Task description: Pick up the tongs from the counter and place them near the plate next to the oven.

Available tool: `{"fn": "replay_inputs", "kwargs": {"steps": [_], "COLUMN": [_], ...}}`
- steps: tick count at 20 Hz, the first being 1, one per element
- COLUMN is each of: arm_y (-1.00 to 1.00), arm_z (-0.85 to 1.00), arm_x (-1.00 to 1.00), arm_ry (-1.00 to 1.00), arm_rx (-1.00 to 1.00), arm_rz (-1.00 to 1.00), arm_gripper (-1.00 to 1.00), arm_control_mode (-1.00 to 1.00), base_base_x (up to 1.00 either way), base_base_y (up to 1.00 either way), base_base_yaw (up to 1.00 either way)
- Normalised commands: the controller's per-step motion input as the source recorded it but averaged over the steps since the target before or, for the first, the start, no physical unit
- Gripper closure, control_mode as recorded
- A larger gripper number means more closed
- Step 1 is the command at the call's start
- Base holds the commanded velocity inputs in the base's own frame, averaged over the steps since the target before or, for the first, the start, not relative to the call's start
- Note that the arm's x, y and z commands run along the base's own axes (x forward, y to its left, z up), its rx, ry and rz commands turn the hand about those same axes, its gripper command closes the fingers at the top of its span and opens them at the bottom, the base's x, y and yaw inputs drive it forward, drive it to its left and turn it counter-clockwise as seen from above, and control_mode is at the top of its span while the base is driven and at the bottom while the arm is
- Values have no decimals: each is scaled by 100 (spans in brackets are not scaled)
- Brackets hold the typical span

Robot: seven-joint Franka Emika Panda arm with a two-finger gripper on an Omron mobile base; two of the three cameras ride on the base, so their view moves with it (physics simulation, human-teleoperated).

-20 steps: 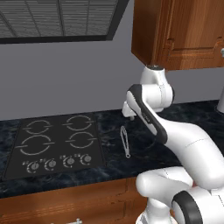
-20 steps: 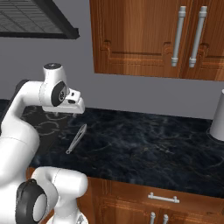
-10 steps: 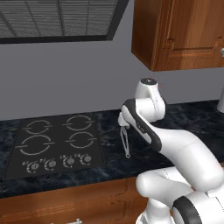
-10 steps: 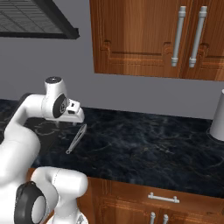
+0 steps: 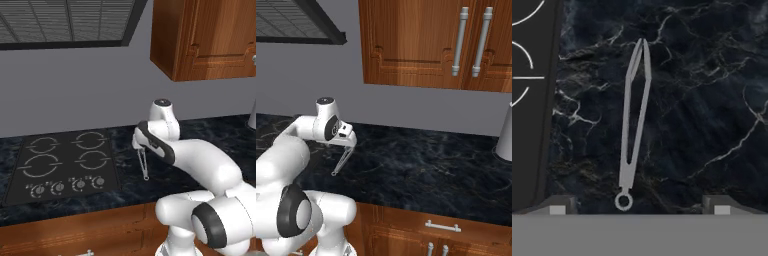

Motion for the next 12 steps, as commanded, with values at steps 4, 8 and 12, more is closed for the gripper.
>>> {"fn": "replay_inputs", "kwargs": {"steps": [4, 8, 12], "arm_y": [0, 2, 8], "arm_z": [-42, -39, -39], "arm_x": [35, 34, 33], "arm_ry": [5, 3, 3], "arm_rx": [0, 0, 0], "arm_rz": [-6, -7, -7], "arm_gripper": [-100, -100, -100], "arm_control_mode": [-100, -100, -100], "base_base_x": [0, 0, 0], "base_base_y": [0, 0, 0], "base_base_yaw": [0, 0, 0]}}
